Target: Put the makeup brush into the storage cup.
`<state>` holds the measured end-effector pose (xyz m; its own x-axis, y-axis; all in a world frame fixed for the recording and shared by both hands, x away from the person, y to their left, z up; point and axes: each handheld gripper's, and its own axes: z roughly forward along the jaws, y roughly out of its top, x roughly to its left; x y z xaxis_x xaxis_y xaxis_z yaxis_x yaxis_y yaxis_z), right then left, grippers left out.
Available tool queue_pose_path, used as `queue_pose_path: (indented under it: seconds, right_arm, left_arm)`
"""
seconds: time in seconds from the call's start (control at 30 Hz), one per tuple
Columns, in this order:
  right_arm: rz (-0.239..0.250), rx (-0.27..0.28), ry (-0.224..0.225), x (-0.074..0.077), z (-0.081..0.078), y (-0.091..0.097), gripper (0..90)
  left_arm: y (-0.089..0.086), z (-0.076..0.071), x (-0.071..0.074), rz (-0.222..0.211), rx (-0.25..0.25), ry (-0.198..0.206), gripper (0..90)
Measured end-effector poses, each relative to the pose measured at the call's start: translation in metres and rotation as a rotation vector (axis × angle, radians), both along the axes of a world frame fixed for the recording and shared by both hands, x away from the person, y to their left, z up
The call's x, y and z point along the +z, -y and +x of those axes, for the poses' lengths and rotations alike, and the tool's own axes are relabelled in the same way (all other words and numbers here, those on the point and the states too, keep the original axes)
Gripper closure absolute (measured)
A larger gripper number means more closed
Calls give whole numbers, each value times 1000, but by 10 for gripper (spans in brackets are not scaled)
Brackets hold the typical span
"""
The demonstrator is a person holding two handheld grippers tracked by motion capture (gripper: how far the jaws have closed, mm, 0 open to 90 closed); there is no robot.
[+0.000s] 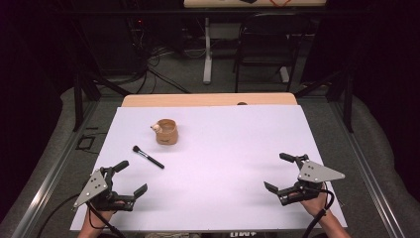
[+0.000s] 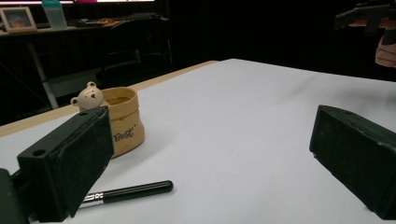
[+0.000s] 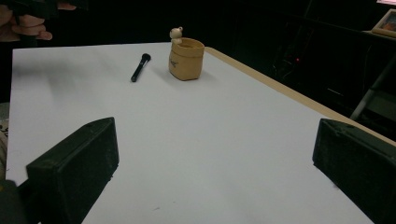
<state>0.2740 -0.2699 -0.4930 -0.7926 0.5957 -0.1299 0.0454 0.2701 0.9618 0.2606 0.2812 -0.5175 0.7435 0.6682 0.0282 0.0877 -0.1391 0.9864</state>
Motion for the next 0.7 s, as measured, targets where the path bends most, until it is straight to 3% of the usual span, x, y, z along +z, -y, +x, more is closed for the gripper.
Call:
queue_pose_path:
  seconds: [0.7]
  right_arm:
    - [-11, 9, -10, -1, 1, -1, 0]
  left_arm:
    - [-1, 2, -1, 2, -9, -16, 0]
